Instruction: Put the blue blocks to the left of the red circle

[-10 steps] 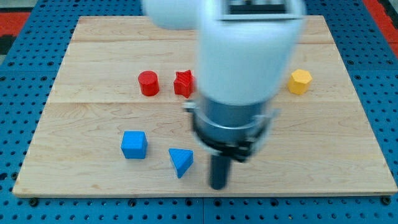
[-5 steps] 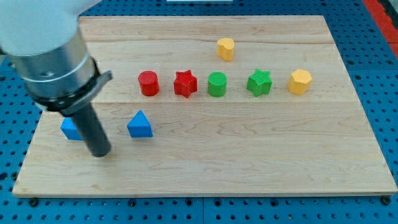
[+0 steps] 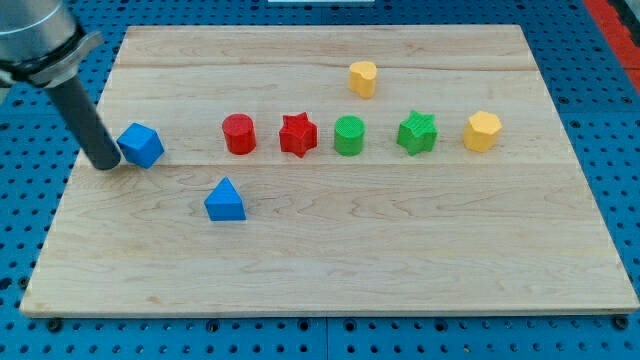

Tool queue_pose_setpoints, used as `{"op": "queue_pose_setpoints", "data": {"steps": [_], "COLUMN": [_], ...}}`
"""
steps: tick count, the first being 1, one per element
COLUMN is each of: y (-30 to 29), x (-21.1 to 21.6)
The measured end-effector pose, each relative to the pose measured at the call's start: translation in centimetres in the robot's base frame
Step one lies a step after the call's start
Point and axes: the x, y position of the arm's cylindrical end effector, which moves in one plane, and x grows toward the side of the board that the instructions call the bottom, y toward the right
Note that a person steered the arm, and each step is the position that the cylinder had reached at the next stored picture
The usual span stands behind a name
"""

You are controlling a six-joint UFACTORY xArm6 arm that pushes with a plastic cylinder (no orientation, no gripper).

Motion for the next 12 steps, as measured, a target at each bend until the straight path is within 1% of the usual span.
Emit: {"op": "queue_pose_setpoints", "data": {"steps": [1,2,3,5,6,7,9,10,11,12], "y": [2.0,2.1,3.3,7.2,15.8,17.3,7.7,14.0,18.5,13.9], "x": [-1.8,-1.0,1.7,12.7,10.5,9.8,8.2,9.6,7.8,6.1]}}
